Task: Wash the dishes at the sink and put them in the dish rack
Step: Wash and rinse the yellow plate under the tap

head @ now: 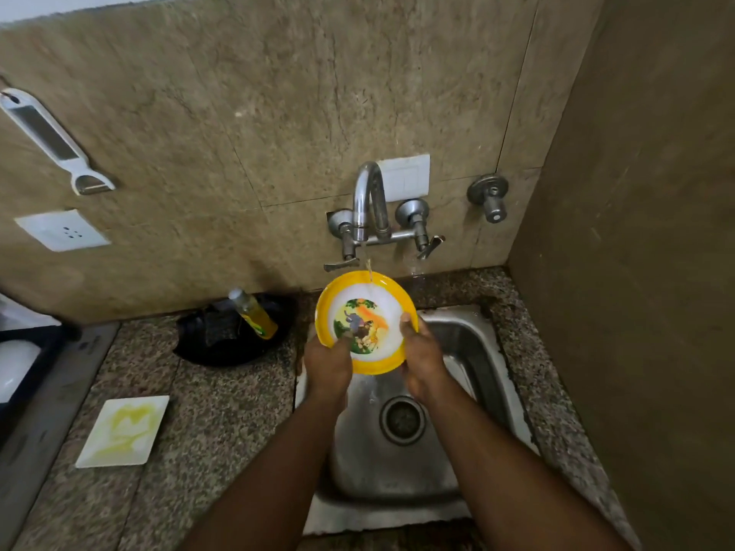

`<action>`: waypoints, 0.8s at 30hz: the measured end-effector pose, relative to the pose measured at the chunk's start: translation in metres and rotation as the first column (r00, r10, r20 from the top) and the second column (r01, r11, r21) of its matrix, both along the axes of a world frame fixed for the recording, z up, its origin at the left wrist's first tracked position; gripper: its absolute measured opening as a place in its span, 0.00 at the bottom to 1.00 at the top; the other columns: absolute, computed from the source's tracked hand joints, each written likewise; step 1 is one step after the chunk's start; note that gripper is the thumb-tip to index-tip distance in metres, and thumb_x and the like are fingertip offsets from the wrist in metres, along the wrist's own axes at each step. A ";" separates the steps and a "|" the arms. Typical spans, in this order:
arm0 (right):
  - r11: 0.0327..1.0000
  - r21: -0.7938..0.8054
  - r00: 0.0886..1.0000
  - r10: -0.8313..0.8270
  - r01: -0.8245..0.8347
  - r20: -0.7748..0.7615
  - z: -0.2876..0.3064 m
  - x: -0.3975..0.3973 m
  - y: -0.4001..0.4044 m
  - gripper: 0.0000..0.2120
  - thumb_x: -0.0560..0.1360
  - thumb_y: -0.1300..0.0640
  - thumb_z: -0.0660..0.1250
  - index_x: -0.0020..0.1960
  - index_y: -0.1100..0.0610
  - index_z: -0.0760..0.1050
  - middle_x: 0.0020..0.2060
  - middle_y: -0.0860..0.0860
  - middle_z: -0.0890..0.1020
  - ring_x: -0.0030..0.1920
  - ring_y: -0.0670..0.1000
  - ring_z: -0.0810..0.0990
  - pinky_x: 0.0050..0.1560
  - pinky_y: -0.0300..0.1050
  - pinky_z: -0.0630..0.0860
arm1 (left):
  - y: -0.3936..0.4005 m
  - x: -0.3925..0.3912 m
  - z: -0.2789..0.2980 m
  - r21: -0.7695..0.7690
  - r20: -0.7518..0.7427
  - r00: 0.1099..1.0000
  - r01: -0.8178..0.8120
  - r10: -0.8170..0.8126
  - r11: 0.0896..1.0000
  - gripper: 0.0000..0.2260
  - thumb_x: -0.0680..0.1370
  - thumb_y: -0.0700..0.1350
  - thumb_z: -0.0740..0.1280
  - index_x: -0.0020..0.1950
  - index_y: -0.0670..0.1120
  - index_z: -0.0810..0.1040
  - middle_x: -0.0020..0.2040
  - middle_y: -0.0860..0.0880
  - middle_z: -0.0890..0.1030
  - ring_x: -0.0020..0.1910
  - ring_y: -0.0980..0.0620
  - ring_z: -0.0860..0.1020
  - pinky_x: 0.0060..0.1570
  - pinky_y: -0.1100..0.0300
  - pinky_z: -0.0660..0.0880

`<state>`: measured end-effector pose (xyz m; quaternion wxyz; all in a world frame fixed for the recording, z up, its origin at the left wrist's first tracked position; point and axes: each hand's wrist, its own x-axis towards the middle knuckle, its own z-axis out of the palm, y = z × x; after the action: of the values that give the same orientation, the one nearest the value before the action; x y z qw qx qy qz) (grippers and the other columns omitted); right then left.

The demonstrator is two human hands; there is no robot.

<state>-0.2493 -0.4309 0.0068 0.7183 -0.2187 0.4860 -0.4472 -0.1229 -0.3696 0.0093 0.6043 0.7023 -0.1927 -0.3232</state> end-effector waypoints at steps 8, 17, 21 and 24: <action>0.996 0.069 0.996 0.059 -0.064 0.063 -0.010 0.034 0.032 0.22 0.78 0.72 0.63 0.68 0.56 0.73 0.60 0.59 0.83 0.55 0.59 0.83 0.45 0.51 0.84 | -0.010 -0.013 0.016 0.191 0.135 0.939 -0.338 0.317 0.921 0.13 0.79 0.42 0.71 0.62 0.39 0.83 0.57 0.37 0.85 0.57 0.36 0.83 0.56 0.45 0.80; 0.967 0.184 0.708 0.254 -0.176 -0.659 0.011 0.030 -0.030 0.33 0.84 0.35 0.52 0.63 0.61 0.80 0.62 0.61 0.82 0.62 0.64 0.80 0.60 0.49 0.75 | 0.003 -0.034 0.031 0.124 0.230 0.962 -0.179 0.147 0.976 0.23 0.73 0.35 0.69 0.69 0.43 0.78 0.59 0.42 0.85 0.58 0.42 0.82 0.53 0.55 0.77; 0.948 0.087 0.686 0.284 -0.307 -0.670 -0.011 0.039 -0.040 0.27 0.82 0.40 0.54 0.61 0.59 0.80 0.60 0.60 0.82 0.59 0.65 0.81 0.61 0.58 0.78 | 0.003 -0.024 0.047 0.178 0.225 0.963 -0.190 0.148 0.966 0.18 0.72 0.36 0.73 0.63 0.42 0.83 0.56 0.40 0.86 0.57 0.39 0.83 0.52 0.56 0.76; 0.951 0.086 0.805 0.298 -0.298 -0.513 -0.009 0.028 -0.035 0.14 0.83 0.51 0.61 0.59 0.59 0.79 0.56 0.62 0.84 0.55 0.65 0.83 0.58 0.63 0.80 | 0.005 -0.011 0.044 0.230 0.023 0.994 -0.105 0.102 0.967 0.14 0.67 0.43 0.75 0.52 0.46 0.86 0.48 0.43 0.87 0.48 0.39 0.86 0.46 0.41 0.84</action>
<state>-0.2215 -0.4656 -0.0019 0.6212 -0.4043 0.6220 -0.2526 -0.1336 -0.3644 0.0530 0.5334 0.7788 -0.1203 -0.3074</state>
